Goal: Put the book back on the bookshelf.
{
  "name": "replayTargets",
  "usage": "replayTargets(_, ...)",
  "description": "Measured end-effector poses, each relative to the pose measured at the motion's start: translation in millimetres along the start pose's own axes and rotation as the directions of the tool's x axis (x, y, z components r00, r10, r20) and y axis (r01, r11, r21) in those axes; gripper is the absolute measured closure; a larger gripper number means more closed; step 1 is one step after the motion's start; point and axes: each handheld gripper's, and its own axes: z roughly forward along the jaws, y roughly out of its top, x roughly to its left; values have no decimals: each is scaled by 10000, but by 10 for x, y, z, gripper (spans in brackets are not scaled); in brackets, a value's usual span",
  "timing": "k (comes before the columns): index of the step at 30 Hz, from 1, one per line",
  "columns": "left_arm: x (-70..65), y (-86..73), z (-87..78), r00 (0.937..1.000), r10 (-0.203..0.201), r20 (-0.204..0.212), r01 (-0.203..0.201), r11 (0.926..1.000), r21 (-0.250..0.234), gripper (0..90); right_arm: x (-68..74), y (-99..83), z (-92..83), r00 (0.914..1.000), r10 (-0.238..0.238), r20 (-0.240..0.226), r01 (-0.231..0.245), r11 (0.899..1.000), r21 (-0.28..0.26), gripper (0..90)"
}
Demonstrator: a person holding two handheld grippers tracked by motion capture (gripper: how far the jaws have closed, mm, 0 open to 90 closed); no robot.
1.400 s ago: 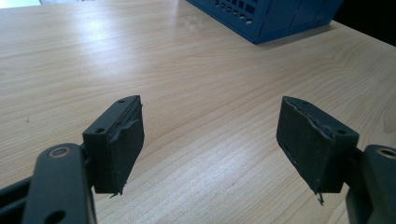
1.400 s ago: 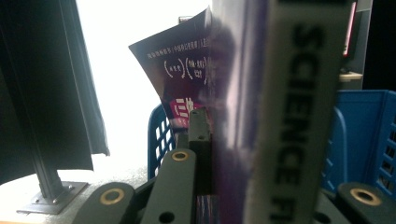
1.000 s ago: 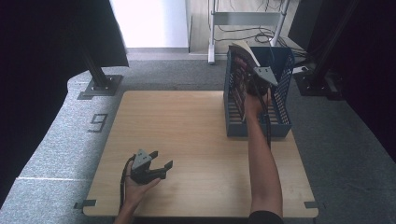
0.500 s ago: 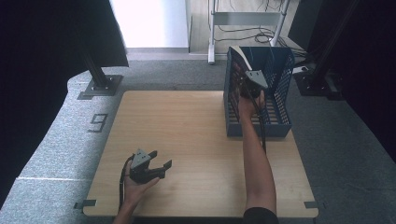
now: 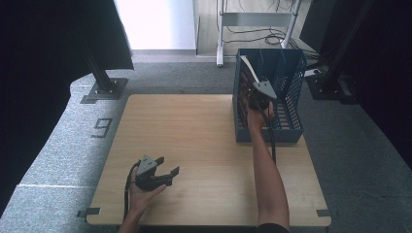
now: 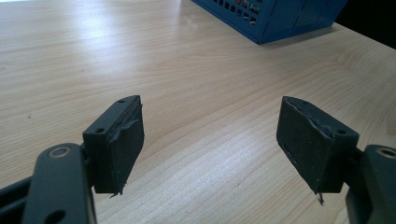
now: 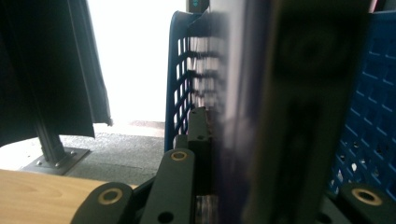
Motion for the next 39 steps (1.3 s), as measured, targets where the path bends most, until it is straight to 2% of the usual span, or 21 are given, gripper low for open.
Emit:
replayTargets(3,-10,4,1,10000,37,22,-37,10000,22,233,-2,-27,-59,9999,-6,-104,8,9997,239,790)
replayTargets(5,-17,4,2,10000,52,24,-52,10000,30,233,-7,-29,-99,9997,-31,-232,35,9999,161,785)
replayTargets(12,-32,22,-27,10000,83,16,-83,9999,-72,233,-30,-17,-119,9991,-19,-413,41,9985,548,744)
replayTargets(15,-26,27,-37,10000,80,6,-80,9999,-112,233,-15,-20,-128,9997,-251,-25,252,9975,657,808)
replayTargets(18,-16,27,-40,10000,31,-10,-31,9999,-130,233,-11,-13,-129,9995,-325,58,320,9972,678,813)
replayTargets(22,-2,27,-44,10000,-7,-49,7,9999,-131,234,-32,-7,-117,9995,-139,285,120,9979,639,814)
replayTargets(25,0,29,-39,10000,-57,-68,56,9999,-150,235,-31,-5,-92,9986,16,537,-38,9992,410,815)
replayTargets(29,-8,29,-21,10000,2,-73,-2,10000,-98,236,-15,23,-29,9974,-43,719,30,9998,183,816)
replayTargets(36,14,32,-27,9999,-87,-86,86,9999,-137,237,-19,82,77,9910,5,1341,9,9999,-103,816)
replayTargets(39,18,28,-24,9999,-79,-100,78,9999,-110,236,-34,70,115,9901,5,1407,11,9999,-109,816)
